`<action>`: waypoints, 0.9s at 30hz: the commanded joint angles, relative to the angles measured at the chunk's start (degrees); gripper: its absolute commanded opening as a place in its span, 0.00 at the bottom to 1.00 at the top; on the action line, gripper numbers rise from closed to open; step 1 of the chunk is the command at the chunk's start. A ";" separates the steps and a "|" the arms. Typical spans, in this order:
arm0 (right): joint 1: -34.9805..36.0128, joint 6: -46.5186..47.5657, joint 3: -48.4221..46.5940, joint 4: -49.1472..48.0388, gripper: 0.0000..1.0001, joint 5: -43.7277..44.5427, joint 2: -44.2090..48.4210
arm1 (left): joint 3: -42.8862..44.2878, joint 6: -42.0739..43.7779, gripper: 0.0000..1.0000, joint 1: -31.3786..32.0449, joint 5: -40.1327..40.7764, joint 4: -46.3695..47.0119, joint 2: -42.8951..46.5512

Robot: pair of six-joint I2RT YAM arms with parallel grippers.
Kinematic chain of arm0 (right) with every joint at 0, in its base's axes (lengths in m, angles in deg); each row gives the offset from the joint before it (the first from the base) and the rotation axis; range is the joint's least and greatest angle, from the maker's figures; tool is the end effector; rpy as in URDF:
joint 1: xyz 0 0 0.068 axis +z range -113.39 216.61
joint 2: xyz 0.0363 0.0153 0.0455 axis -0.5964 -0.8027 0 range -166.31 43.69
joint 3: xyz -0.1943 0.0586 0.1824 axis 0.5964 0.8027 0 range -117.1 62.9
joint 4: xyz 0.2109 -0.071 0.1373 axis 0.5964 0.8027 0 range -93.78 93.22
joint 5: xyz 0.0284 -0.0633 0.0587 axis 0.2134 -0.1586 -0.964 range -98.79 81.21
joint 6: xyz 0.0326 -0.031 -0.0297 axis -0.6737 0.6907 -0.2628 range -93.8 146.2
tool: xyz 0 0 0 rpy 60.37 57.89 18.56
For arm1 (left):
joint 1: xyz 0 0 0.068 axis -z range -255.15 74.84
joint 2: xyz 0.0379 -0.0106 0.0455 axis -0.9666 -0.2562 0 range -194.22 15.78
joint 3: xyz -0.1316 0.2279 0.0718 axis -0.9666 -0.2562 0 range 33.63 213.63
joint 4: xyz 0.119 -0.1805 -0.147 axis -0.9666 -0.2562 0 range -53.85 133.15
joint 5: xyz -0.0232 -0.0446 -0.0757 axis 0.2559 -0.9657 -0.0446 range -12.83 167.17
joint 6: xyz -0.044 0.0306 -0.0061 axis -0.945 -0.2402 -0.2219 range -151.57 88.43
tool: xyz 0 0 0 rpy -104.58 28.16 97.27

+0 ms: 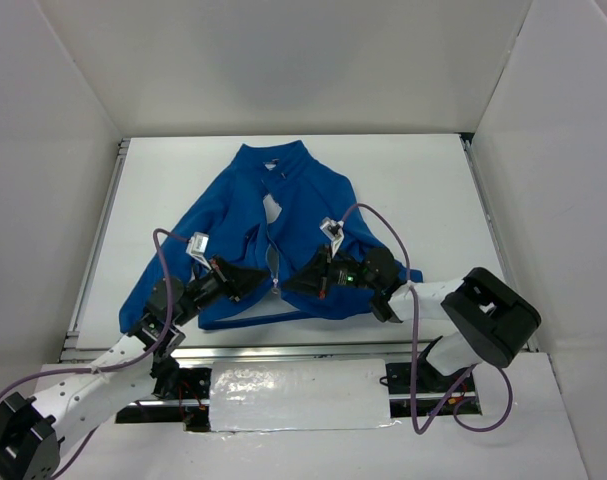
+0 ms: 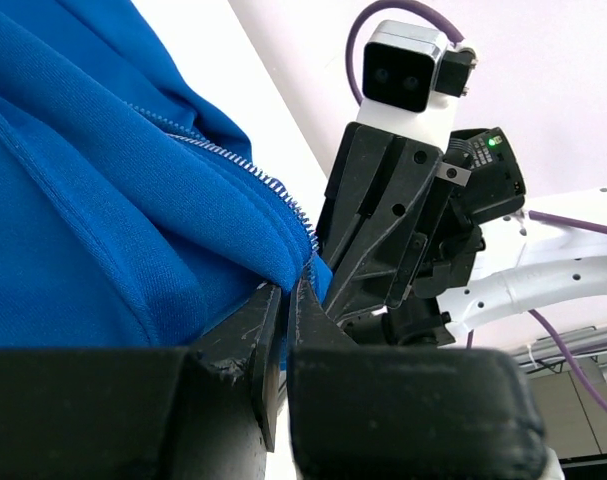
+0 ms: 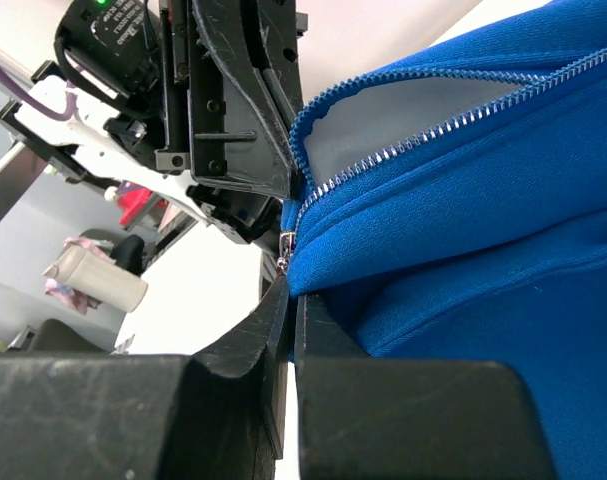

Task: Zip up the jacket

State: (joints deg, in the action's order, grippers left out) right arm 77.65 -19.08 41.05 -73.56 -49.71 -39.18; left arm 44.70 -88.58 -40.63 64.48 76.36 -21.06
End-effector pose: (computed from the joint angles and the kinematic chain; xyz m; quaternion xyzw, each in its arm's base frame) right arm 0.1794 0.1871 0.2056 -0.2426 0.6194 0.6525 0.3630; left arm 0.1301 -0.0989 0.2334 -0.0464 0.6593 -0.5860 0.4688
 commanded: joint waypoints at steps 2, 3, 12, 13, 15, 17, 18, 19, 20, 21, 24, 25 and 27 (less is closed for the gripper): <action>-0.34 -0.95 -2.32 -6.95 0.00 -1.88 -0.45 | 0.44 -0.64 0.00 -0.07 -2.43 7.04 0.45; -0.34 -1.04 -2.32 -6.95 0.00 -1.96 -0.54 | 0.53 -0.56 0.00 -0.07 -2.43 7.04 0.54; -2.27 -5.52 -2.59 -13.80 0.00 -4.24 -4.40 | 0.01 -0.64 0.00 -0.07 -3.66 7.57 1.33; -2.71 -6.31 -2.67 -14.41 0.00 -4.94 -4.67 | -0.17 -0.64 0.00 -0.07 -3.75 7.74 1.33; -2.89 -6.84 -2.68 -15.65 0.00 -5.21 -4.93 | -0.35 -0.73 0.00 -0.07 -3.92 7.83 1.42; -3.07 -7.02 -2.85 -15.74 0.00 -5.57 -4.84 | -0.61 -0.64 0.00 -0.07 -3.92 7.57 1.59; -3.07 -7.11 -2.94 -15.74 0.00 -5.92 -4.67 | -0.70 -0.64 0.00 -0.07 -3.84 7.48 1.86; -3.07 -7.28 -3.11 -16.00 0.00 -6.27 -4.49 | -0.70 -0.56 0.00 -0.07 -3.66 7.22 2.03; -3.07 -7.54 -3.11 -16.18 0.00 -6.88 -4.32 | -0.87 -0.47 0.00 -0.07 -3.05 6.61 2.56; -3.07 -7.72 -3.11 -16.44 0.00 -7.23 -4.23 | -0.96 -0.38 0.00 -0.07 -2.78 6.34 2.82; -3.07 -9.47 -2.85 -19.07 0.00 -8.90 -4.67 | -0.96 -0.12 0.00 -0.07 -2.43 5.81 3.79; -3.07 -10.09 -2.85 -20.91 0.00 -9.25 -5.45 | -0.79 -0.12 0.00 -0.07 -2.52 5.81 3.97; -3.07 -11.67 -3.20 -23.19 0.00 -10.31 -6.25 | -0.61 -0.12 0.00 -0.07 -2.69 6.25 3.71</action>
State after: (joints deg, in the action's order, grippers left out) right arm 74.80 -28.12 39.96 -76.64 -56.93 -44.47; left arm 43.59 -88.78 -40.63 62.93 77.87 -18.07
